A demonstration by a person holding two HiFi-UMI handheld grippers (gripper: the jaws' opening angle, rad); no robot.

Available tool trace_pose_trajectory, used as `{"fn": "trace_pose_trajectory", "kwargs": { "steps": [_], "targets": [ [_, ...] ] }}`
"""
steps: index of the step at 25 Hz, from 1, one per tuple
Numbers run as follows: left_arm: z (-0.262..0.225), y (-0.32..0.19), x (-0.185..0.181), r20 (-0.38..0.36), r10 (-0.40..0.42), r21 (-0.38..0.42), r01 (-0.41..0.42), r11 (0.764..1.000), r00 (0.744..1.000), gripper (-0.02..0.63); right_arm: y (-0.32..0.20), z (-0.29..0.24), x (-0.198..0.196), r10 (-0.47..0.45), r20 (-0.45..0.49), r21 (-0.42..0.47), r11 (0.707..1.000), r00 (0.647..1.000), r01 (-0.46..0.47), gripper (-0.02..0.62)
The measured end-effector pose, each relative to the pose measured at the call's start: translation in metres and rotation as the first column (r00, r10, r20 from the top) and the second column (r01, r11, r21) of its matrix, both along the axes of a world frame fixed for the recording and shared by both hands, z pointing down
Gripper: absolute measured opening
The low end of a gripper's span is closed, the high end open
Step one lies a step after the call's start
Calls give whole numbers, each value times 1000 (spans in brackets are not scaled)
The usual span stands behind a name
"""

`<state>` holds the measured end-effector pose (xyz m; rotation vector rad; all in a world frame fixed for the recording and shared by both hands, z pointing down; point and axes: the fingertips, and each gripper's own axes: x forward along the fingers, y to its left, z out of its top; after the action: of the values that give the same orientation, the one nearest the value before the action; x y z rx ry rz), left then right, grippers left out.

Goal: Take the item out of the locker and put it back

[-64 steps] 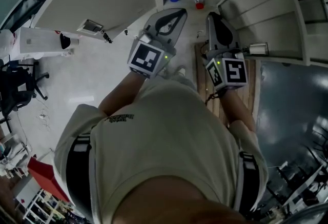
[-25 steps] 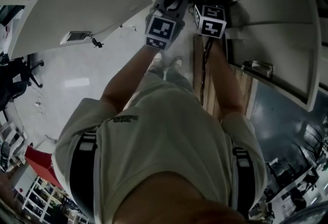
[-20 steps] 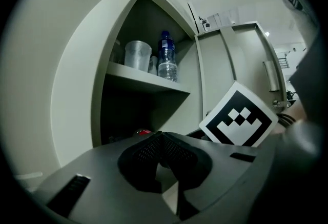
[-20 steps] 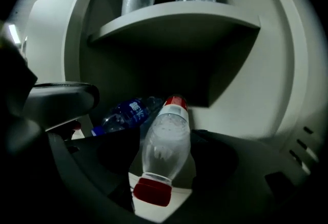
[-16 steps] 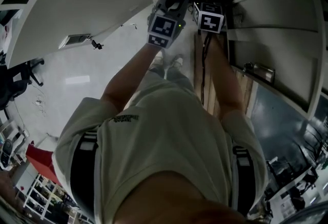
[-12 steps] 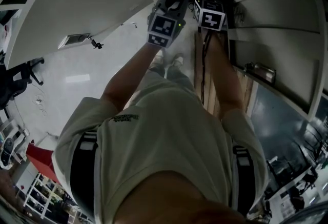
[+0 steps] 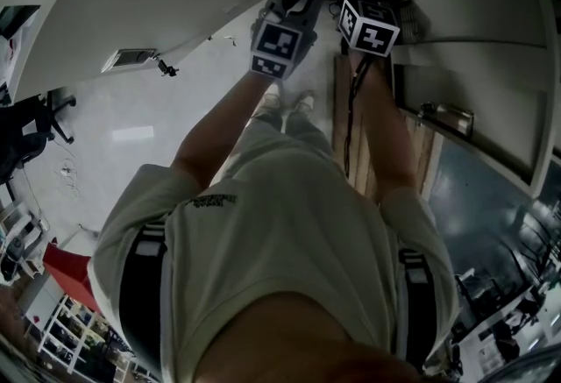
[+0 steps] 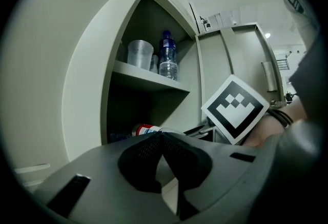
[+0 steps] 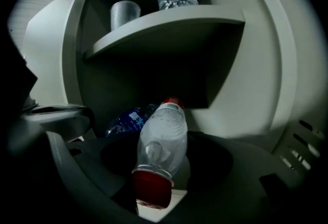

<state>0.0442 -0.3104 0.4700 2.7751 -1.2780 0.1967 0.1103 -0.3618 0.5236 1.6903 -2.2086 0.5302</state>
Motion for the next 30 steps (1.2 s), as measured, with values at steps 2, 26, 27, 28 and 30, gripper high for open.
{"fn": "trace_pose_trajectory", "kwargs": {
  "steps": [2, 26, 27, 28, 30],
  "targets": [
    [-4, 3, 0, -4, 3, 6, -3, 1000, 1000, 3, 5, -12, -2, -10, 16, 22, 1000, 1000, 10, 267],
    [-96, 63, 12, -55, 90, 134, -82, 988, 994, 3, 128, -119, 20, -60, 113, 53, 997, 992, 54, 265],
    [-102, 64, 11, -61, 94, 141, -85, 986, 994, 3, 132, -122, 18, -72, 121, 47, 997, 990, 66, 265],
    [-108, 65, 11, -65, 98, 151, -88, 985, 993, 3, 137, -123, 16, -85, 125, 42, 996, 988, 80, 265],
    [-121, 70, 8, -70, 106, 173, -93, 981, 992, 3, 149, -129, 15, -110, 120, 42, 993, 987, 106, 265]
  ]
}}
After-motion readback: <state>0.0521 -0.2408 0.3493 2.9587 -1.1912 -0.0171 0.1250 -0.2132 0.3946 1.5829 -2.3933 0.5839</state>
